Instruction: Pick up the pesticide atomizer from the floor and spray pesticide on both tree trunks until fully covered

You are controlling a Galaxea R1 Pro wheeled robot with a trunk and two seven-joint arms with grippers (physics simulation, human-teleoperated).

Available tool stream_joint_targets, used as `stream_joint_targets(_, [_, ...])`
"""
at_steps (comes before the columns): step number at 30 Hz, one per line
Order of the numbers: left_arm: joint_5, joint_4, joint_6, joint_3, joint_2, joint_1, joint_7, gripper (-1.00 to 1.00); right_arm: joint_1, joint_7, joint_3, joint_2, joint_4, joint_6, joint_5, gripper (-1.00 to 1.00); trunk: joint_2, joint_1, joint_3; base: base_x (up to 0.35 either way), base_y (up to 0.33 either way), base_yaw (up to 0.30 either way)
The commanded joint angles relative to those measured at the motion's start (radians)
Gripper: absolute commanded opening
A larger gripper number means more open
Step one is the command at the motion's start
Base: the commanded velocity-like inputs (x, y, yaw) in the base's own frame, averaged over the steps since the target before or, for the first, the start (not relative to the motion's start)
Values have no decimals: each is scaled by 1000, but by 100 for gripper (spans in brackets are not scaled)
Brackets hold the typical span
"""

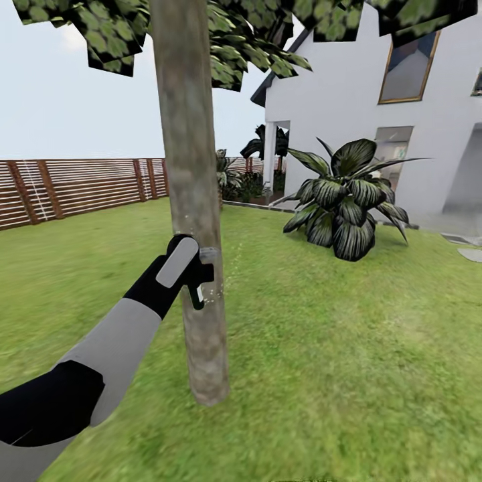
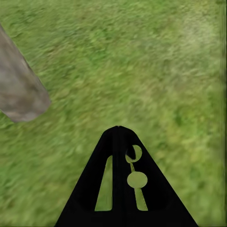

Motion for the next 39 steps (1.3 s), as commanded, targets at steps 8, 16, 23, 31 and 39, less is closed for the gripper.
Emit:
stream_joint_targets(8, [5, -1, 3, -2, -3, 4, 11, -100, 0, 3, -2, 2, 0, -3, -3, -100, -1, 0, 0, 0, 0, -63])
stream_joint_targets(16, [3, 0, 3, -1, 4, 95, 11, -100, 0, 3, 0, 1, -2, -4, -3, -100, -1, 0, 0, 0, 0, -2])
stream_joint_targets(23, [2, -1, 3, -2, 6, 209, 12, -100, 0, 3, 0, 2, -2, -4, -1, -100, -1, 0, 0, 0, 0, 0])
stream_joint_targets(31, [-3, -1, 0, -4, 6, 275, -28, -100, 0, 3, 1, 2, -2, -4, -1, -100, -1, 0, 0, 0, 0, 0])
stream_joint_targets(39, [-6, 1, -43, -35, 9, 319, -94, -100, 0, 3, 1, 2, -2, -4, -1, -100, -1, 0, 0, 0, 19, 0])
